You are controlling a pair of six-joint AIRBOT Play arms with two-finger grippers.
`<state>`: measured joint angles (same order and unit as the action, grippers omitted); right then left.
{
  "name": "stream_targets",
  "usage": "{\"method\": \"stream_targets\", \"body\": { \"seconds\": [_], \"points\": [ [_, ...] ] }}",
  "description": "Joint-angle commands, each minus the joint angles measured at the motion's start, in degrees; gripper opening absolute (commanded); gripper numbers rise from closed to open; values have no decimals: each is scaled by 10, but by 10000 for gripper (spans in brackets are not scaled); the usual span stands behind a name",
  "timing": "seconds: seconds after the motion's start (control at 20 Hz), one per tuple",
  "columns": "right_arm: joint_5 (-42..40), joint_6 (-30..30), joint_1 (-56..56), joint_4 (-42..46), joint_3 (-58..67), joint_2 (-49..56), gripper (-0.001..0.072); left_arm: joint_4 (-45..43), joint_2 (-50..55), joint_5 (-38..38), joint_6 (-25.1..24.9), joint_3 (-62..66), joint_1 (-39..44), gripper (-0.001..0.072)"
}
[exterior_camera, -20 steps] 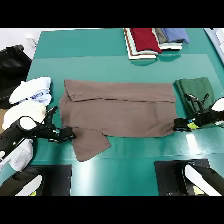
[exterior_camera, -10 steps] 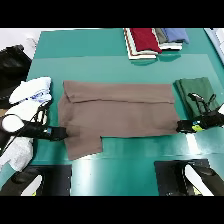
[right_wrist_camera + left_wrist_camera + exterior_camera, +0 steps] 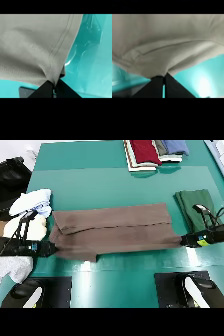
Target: Fold the shirts.
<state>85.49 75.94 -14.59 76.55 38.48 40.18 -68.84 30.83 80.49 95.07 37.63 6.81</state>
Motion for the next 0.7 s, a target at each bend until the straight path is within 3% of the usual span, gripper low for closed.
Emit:
{"method": "stream_targets", "body": {
  "seconds": [0.0,0.4,0.65],
  "points": [
    [-46,1,34,0,57,78,12,-16,71,-91,-32,35,0,23],
    [-85,13,84,-4,313,355,12,-65,324,-247,-51,177,-2,24],
    [-84,15,84,-7,407,455,16,-65,393,-304,-51,196,-2,25]
  ]
}}
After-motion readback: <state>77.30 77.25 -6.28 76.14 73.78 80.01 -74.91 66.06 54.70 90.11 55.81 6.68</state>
